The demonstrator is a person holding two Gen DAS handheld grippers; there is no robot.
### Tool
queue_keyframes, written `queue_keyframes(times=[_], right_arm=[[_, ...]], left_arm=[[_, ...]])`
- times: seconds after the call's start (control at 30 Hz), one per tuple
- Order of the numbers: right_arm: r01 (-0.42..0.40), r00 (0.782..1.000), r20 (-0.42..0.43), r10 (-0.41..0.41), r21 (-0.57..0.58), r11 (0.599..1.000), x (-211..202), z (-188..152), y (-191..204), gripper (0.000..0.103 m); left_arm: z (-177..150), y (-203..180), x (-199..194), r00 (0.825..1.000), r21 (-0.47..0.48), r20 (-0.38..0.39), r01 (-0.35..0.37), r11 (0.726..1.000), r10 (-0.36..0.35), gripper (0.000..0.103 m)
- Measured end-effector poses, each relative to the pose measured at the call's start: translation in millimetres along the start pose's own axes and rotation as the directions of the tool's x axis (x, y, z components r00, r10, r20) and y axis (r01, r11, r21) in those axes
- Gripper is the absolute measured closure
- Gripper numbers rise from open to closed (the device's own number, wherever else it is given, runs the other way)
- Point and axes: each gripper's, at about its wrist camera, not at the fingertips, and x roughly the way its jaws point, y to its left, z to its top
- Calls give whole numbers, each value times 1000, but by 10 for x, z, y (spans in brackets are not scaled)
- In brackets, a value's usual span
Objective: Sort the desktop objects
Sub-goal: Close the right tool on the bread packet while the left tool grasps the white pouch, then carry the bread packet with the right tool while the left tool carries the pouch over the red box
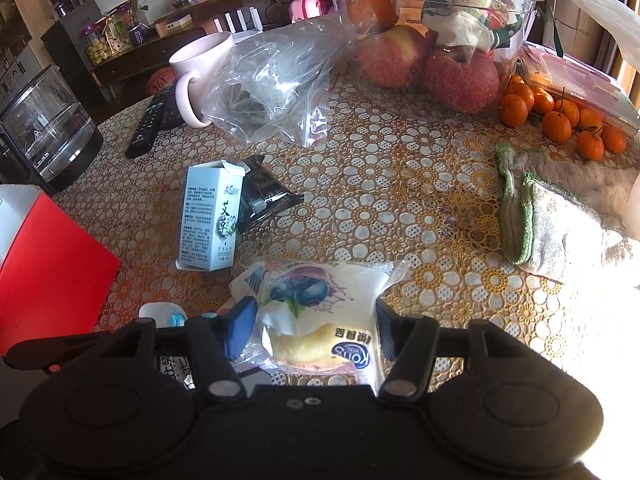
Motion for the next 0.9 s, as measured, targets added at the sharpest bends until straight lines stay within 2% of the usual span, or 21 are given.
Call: queue_keyframes(times=[0.17,0.27,0.43,0.63,0.9], right_arm=[[-5,1000,4,5,19,1000,-23,0,-32,44],[-7,1000,21,7,27,1000,-105,3,-60,45],[24,998,51,-26,39,999,-290,-32,-152,46],[37,998,40,-39,40,999,-450,-126,-246,46],[25,999,46,-25,14,1000,-771,-332,-122,46]], left_arm=[[-27,-67,-36,1000,40,6,-10,999,10,79],[-44,-129,-94,1000,68,17,-12,998,11,83],[-77,-180,-162,999,98,20,-26,995,24,84],[-124,-250,-322,999,129,31,-27,991,23,84],[-193,-306,-676,999,125,48,-10,992,4,84]])
